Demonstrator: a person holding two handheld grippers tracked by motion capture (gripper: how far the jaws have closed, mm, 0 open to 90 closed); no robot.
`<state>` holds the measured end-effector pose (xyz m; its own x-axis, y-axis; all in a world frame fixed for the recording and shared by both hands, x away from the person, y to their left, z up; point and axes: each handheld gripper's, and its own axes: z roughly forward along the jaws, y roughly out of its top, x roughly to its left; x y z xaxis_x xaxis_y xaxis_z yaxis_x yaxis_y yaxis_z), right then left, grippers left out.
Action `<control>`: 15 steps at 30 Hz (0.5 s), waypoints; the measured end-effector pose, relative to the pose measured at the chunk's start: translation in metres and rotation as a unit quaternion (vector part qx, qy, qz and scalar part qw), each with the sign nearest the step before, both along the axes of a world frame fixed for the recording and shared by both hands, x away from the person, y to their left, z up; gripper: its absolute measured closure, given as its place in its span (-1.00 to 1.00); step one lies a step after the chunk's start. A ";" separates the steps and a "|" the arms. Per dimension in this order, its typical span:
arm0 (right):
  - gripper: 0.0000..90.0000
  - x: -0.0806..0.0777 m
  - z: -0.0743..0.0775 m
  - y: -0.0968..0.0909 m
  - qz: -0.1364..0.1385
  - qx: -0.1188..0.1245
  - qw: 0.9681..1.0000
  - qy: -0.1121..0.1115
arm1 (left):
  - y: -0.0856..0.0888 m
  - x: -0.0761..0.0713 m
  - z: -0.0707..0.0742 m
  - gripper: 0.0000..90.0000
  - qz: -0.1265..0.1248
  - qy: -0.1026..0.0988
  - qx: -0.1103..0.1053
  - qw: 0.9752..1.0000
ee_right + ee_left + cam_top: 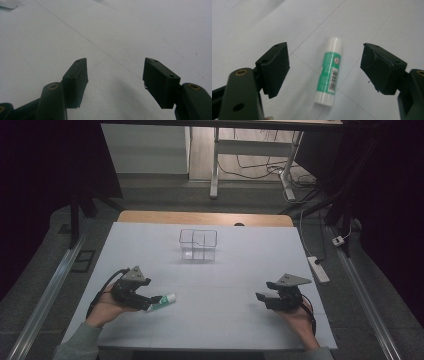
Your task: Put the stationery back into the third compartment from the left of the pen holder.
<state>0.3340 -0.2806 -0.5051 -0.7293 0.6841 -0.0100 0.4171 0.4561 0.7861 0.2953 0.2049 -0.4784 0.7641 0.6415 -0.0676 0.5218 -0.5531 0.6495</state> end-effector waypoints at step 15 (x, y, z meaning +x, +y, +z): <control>-0.21 -0.004 0.002 0.000 0.003 0.006 1.000 -0.001 | -0.037 0.026 0.003 -0.44 -0.048 0.037 0.052 0.997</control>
<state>0.3300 -0.2803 -0.5035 -0.7327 0.6805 -0.0032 0.4129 0.4483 0.7928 0.3212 0.1678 -0.4750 0.8176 0.5723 -0.0628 0.5075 -0.6648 0.5482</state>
